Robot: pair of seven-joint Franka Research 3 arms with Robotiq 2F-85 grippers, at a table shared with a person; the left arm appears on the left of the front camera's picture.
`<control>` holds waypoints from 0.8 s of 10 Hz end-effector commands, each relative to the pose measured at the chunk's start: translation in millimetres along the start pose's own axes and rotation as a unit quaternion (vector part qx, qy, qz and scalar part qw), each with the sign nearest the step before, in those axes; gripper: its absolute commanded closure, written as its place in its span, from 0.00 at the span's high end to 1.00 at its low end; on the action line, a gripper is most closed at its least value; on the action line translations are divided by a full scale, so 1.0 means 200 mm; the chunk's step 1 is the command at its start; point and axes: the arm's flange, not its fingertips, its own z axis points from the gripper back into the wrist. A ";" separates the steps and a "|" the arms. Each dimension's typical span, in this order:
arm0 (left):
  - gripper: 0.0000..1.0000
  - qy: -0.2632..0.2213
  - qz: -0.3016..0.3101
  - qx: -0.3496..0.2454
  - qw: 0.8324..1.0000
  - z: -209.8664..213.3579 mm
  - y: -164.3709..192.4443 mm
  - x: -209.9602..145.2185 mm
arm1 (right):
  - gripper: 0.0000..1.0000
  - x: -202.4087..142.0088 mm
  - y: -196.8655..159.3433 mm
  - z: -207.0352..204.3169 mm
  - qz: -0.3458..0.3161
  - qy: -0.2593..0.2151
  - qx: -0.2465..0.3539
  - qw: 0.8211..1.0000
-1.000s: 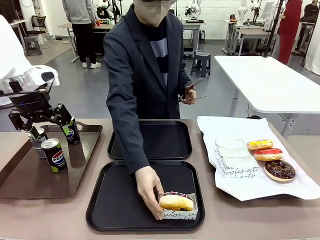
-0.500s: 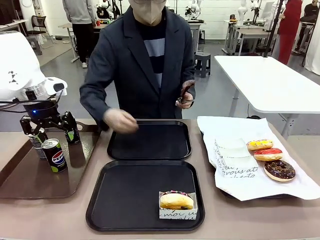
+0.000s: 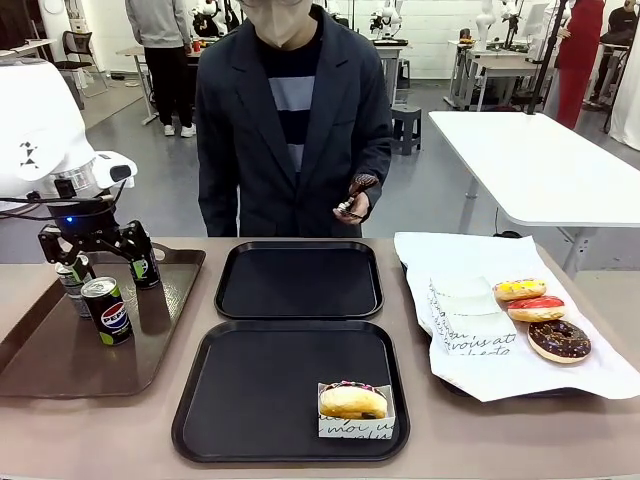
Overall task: Set up donuts and drinks on trays.
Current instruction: Pick up one Pepsi coke and place it on the Flat Tray.
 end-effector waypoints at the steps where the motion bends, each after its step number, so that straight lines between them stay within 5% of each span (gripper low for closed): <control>1: 1.00 -0.001 0.006 0.011 1.000 0.02 0.00 -0.02 | 1.00 0.00 0.00 -0.01 0.011 -0.009 0.010 1.000; 8: 1.00 0.027 -0.003 0.005 1.000 -0.17 0.03 -0.07 | 1.00 0.00 0.00 -0.01 0.011 -0.009 0.010 1.000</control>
